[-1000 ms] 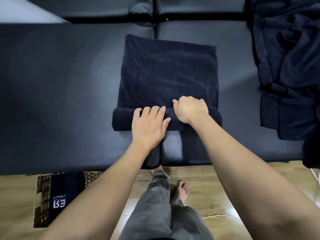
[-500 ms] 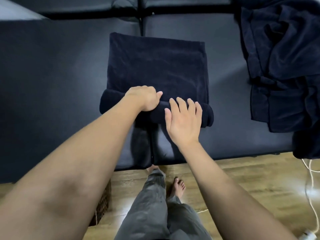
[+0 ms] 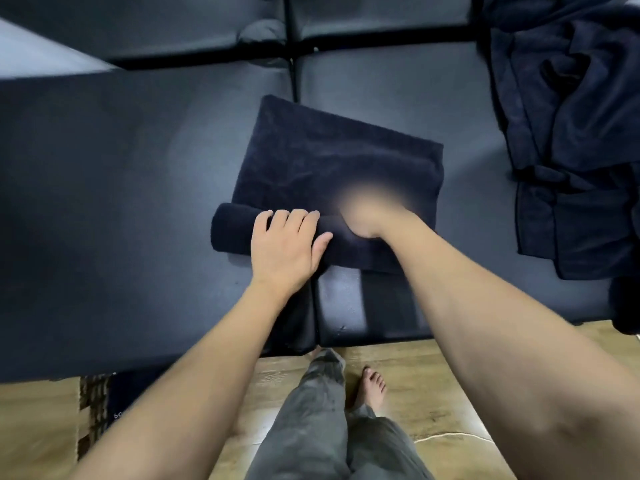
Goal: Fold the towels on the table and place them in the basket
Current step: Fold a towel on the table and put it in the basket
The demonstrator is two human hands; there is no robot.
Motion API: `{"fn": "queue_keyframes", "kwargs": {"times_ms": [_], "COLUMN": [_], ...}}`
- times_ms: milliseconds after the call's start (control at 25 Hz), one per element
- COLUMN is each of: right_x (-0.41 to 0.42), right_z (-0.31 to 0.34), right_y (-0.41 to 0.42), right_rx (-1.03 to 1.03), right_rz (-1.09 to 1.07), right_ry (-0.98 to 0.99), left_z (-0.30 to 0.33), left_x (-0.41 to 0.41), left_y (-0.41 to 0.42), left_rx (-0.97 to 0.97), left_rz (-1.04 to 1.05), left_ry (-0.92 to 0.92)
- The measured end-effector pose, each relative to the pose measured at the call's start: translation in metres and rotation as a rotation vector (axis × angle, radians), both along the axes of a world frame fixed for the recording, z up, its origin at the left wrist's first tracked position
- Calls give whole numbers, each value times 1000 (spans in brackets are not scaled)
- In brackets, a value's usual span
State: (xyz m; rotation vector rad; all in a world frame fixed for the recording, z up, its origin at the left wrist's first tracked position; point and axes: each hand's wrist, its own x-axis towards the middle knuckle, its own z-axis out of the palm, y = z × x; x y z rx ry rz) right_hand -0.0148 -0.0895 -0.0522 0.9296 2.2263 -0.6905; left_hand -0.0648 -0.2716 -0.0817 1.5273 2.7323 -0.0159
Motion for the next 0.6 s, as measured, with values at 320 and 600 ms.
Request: {"fn": "queue_keyframes", "kwargs": {"times_ms": [320, 600], "right_x": [53, 69], "right_z": [-15, -37], "right_y": [-70, -45], "right_rx": [728, 816], "right_rz": [-126, 35], "right_ry": [442, 617], "left_z": [32, 30], "left_x": [-48, -23], "left_y": [88, 64], "left_rx": [-420, -287], "left_rz": [-47, 277], "left_ry": [-195, -398]}}
